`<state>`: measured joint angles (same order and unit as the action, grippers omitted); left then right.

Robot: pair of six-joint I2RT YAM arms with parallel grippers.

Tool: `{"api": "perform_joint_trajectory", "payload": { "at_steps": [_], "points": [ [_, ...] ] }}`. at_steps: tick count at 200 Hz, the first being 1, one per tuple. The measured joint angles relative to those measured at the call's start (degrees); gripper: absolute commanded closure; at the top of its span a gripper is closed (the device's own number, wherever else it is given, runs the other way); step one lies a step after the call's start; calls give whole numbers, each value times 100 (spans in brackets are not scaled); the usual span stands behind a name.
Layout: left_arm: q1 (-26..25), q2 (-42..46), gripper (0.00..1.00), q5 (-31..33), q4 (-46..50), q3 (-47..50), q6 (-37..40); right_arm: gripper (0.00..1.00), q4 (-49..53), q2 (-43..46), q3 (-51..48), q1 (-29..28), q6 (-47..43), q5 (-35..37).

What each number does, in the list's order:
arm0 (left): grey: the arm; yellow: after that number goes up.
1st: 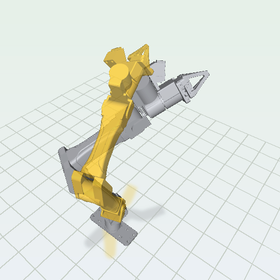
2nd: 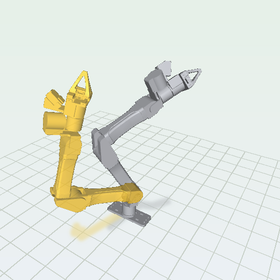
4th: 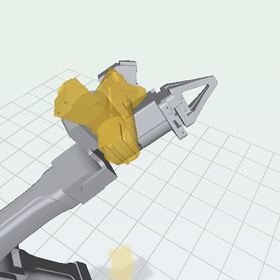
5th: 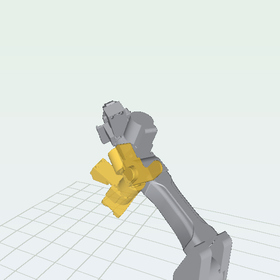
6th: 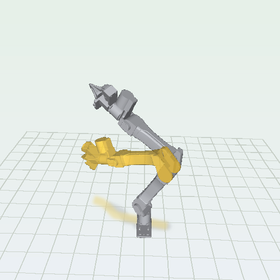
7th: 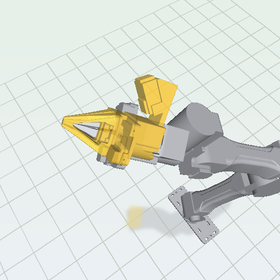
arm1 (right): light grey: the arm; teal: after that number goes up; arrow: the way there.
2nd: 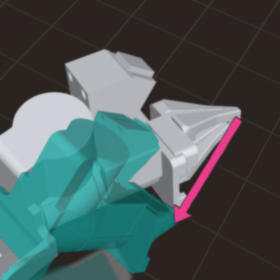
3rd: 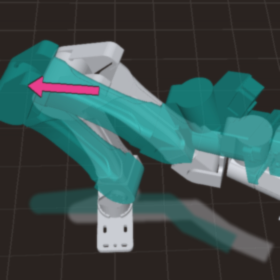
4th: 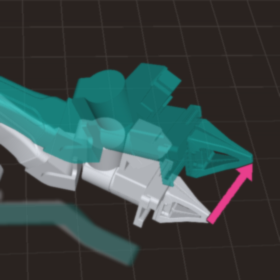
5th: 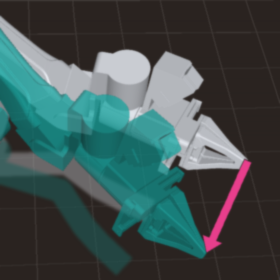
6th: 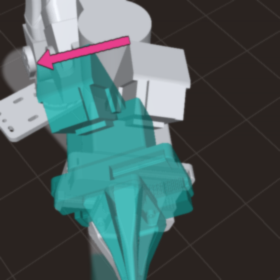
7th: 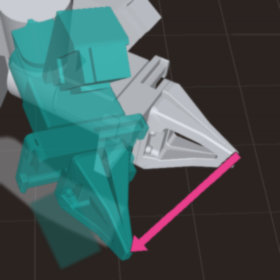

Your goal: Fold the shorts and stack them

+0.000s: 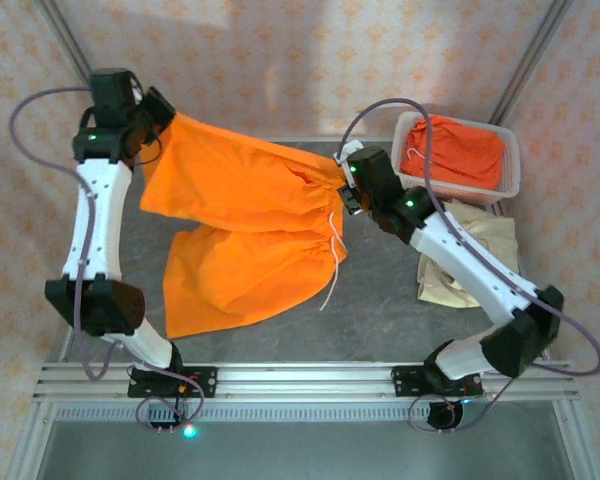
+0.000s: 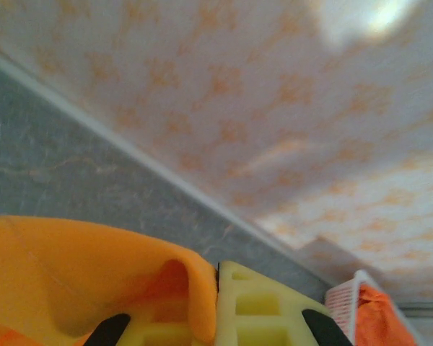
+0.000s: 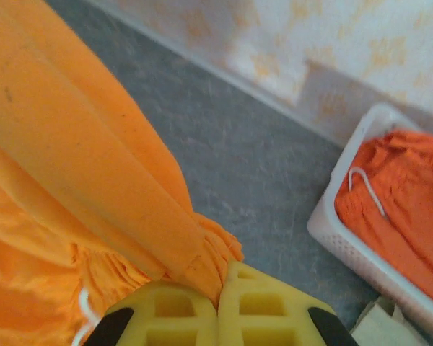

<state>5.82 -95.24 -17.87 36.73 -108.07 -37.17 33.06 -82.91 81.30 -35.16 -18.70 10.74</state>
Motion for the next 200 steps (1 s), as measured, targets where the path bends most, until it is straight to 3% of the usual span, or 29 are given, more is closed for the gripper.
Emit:
{"api": "perform_joint_trajectory", "payload": {
  "at_steps": [48,94,118,137,168,200],
  "points": [
    [-197,-1327,99,17,-780,210,-79,100,-317,-1259,166,734,317,-328],
    [-160,-3340,39,31,-723,-1663,-321,100,-289,-2568,1298,1228,612,-498],
    [-129,-3644,18,37,-564,-2260,-308,100,-151,-3241,2085,1471,817,-507],
    [-146,-3456,13,50,-503,-2352,-334,100,2,-3696,2658,1602,938,-496],
    [-334,-2170,5,90,-595,-1161,-328,80,264,-4343,3475,1674,1060,-389],
    [-820,-162,0,210,-1196,1283,-396,40,564,-4793,4070,1674,1303,-326]
  ]
}}
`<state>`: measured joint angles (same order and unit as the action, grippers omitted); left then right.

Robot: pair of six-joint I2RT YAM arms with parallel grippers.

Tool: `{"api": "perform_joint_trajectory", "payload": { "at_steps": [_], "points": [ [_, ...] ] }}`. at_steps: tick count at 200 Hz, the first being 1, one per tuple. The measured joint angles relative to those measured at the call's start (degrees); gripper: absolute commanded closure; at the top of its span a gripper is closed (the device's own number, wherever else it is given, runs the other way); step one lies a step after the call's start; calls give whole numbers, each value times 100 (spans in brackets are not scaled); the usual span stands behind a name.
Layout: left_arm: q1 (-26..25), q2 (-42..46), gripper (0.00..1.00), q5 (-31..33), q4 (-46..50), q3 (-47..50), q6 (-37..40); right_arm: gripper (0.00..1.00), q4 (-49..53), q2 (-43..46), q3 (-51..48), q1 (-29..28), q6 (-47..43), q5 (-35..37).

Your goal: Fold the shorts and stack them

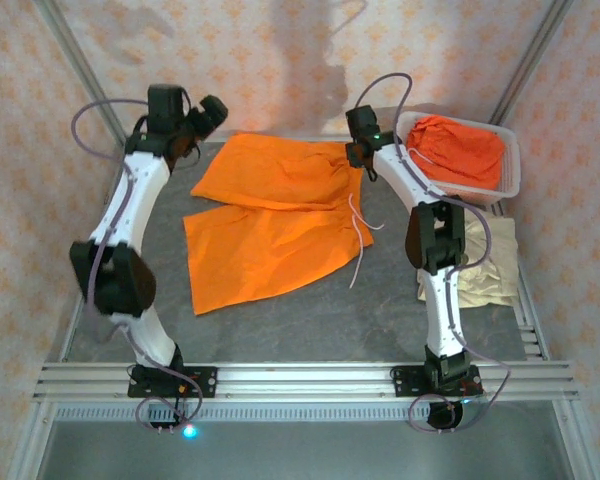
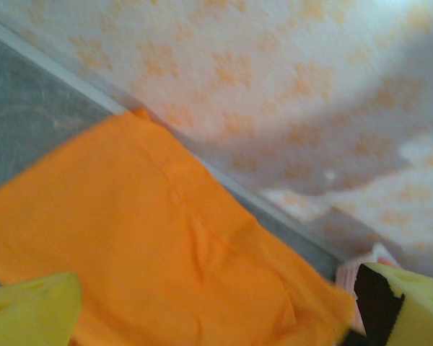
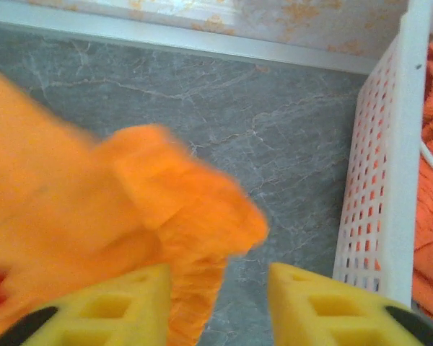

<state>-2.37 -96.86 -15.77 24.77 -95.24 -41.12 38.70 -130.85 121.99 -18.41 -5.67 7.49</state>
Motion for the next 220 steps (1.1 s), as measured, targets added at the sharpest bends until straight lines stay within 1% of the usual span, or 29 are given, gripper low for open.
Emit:
{"api": "perform_joint_trajectory", "payload": {
  "at_steps": [14,31,50,59,79,94,111,128,146,185,220],
  "points": [
    [-155,667,0,2,-330,1095,-149,26,101,24,-11,0,120,-76],
    [-203,1215,0,22,-675,2389,-378,15,61,238,-269,0,291,-313],
    [-295,1530,0,118,-879,3550,-616,10,-76,835,-977,-2,529,-767],
    [-439,1661,0,149,-885,4022,-717,9,-160,1237,-1388,-17,688,-1043],
    [-833,1976,0,181,-964,4745,-894,8,-417,2059,-2162,-90,933,-1593],
    [-1054,2236,0,181,-1156,5178,-1027,7,-669,2540,-2647,-229,1119,-1954],
    [-1128,2422,0,197,-1355,5604,-1156,8,-981,2861,-3226,-422,1333,-2308],
    [-1141,2470,0,271,-1517,5989,-1268,9,-1285,2942,-3853,-564,1572,-2590],
    [-1141,2472,0,286,-1547,6299,-1346,10,-1438,2879,-4441,-592,1775,-2774],
    [-1141,2472,0,476,-1475,6391,-1340,14,-1755,2754,-5300,-592,2142,-3001],
    [-1137,2437,0,866,-1257,6391,-1279,15,-2203,2815,-6011,-592,2382,-3073]
  ]
}}
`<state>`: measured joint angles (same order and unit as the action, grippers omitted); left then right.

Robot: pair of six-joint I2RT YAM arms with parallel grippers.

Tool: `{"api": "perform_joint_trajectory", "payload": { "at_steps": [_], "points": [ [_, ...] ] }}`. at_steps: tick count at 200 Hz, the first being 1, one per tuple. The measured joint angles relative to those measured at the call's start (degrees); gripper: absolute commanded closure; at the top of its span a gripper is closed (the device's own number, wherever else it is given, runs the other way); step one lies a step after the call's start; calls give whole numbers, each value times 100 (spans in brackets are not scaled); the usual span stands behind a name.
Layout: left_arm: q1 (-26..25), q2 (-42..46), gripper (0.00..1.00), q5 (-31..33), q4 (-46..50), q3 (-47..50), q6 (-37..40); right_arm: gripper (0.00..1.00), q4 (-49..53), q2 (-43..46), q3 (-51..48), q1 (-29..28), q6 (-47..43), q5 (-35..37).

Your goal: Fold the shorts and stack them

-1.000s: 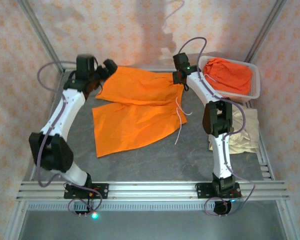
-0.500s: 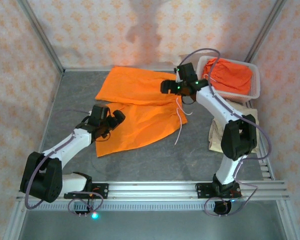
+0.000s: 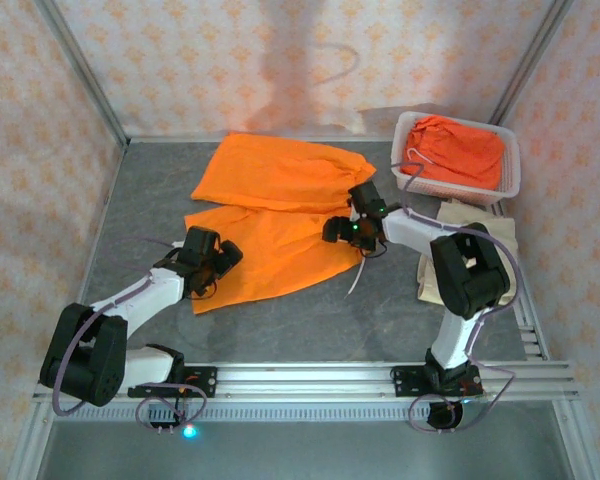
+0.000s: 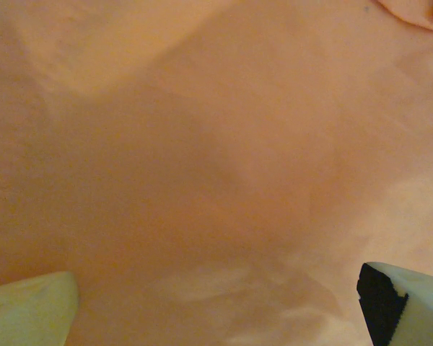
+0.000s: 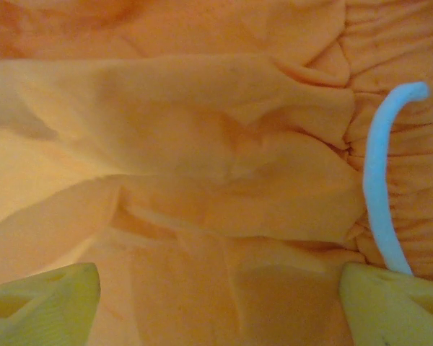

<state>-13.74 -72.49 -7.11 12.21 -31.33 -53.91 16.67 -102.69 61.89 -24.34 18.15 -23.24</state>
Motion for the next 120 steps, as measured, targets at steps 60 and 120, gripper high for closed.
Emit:
{"api": "perform_joint_trajectory", "payload": {
  "at_steps": [60,120],
  "points": [
    [553,-131,0,-68,37,4,140,16,-673,977,-1283,-39,588,-129],
    [667,1545,0,-125,1115,4,-240,15,-780,1432,-1615,-76,1250,-160]
  ]
}}
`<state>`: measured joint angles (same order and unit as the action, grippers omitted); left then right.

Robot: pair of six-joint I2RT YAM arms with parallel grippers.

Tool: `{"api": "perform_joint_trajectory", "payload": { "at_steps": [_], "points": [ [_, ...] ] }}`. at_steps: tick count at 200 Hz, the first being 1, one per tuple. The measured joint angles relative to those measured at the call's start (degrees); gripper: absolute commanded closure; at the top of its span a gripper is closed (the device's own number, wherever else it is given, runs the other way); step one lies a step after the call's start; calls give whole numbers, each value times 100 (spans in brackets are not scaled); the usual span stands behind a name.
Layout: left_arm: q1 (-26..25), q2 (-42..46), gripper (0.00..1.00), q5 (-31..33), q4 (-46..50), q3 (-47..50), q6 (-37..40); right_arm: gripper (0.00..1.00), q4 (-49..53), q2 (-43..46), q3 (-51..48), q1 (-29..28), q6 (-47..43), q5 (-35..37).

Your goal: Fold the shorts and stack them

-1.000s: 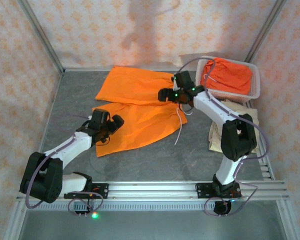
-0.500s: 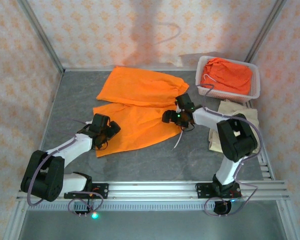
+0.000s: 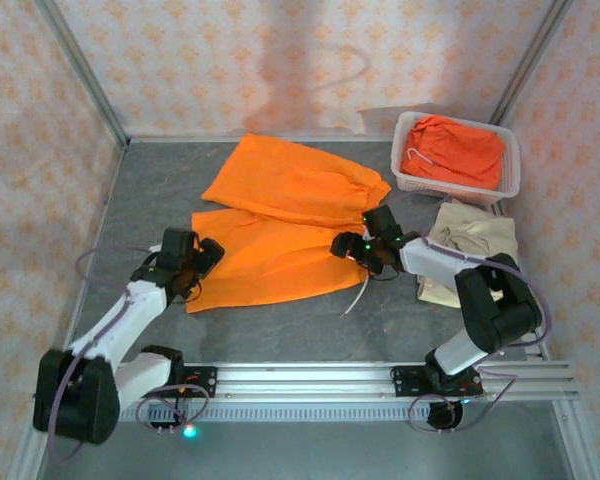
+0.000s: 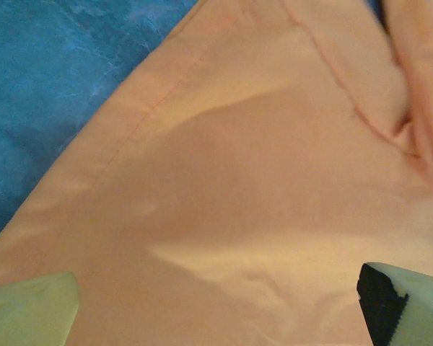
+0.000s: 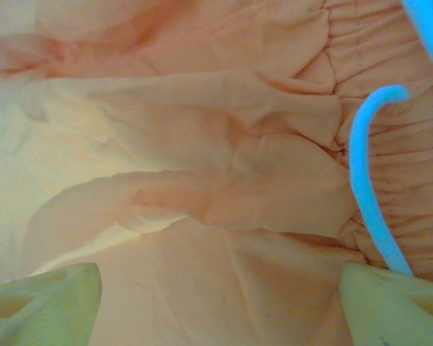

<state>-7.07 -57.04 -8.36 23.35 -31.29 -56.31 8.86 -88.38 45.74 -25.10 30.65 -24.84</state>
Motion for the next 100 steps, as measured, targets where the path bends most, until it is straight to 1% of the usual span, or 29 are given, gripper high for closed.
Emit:
{"api": "perform_joint_trajectory", "payload": {
  "at_steps": [31,48,56,81,100],
  "points": [
    [0,1353,0,140,769,284,-706,15,-142,96,-7,0,258,28],
    [0,1838,0,140,1185,588,-1137,15,-256,142,-37,0,396,39],
    [0,1980,0,140,1333,710,-1307,14,-304,157,-55,0,457,39],
    [0,2142,6,129,1598,1008,-1735,11,-382,216,-107,0,601,46],
    [0,2076,17,111,1604,1126,-1937,10,-402,313,-151,0,688,79]
  ]
}}
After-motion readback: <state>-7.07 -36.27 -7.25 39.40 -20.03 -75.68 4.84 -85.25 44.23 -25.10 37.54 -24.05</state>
